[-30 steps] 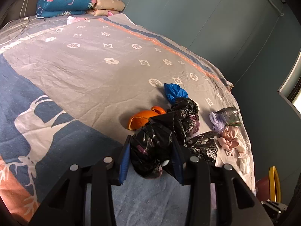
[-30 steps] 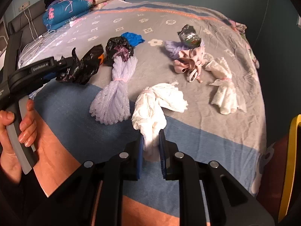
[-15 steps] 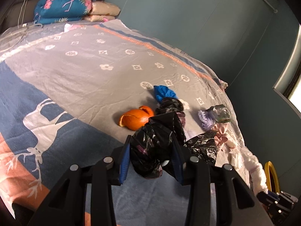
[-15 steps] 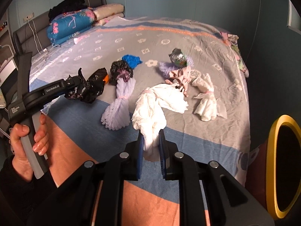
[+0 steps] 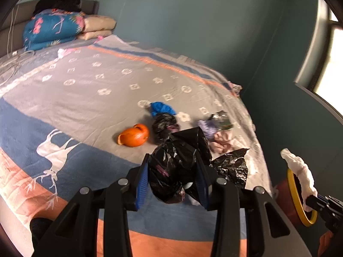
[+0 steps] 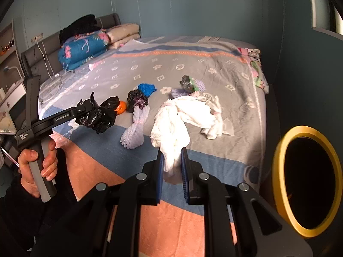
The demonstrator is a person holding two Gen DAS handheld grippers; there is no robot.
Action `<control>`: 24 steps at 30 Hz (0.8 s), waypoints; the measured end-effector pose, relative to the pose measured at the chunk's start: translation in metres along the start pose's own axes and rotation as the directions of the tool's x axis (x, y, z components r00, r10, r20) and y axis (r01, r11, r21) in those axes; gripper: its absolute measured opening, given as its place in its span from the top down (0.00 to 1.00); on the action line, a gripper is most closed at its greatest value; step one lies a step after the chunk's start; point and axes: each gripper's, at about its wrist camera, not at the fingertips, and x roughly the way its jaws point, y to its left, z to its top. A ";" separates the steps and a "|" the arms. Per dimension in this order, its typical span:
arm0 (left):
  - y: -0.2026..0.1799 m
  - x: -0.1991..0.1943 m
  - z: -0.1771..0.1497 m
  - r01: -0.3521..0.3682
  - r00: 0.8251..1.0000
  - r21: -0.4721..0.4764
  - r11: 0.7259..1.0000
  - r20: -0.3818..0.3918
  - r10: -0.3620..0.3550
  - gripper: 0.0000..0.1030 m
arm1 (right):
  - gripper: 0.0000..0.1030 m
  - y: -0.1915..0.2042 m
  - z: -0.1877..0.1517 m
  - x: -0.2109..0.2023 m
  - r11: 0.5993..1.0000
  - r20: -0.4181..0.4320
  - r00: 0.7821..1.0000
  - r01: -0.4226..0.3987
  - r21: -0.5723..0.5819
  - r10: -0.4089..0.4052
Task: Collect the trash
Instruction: 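Carry the tissue and black bags over the yellow-rimmed bin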
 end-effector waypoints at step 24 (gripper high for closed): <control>-0.115 -0.051 0.002 0.174 0.984 0.175 0.969 0.000 -0.177 0.64 | 0.86 -0.061 -0.019 -0.108 0.994 0.173 0.982 0.061 0.096 -0.077</control>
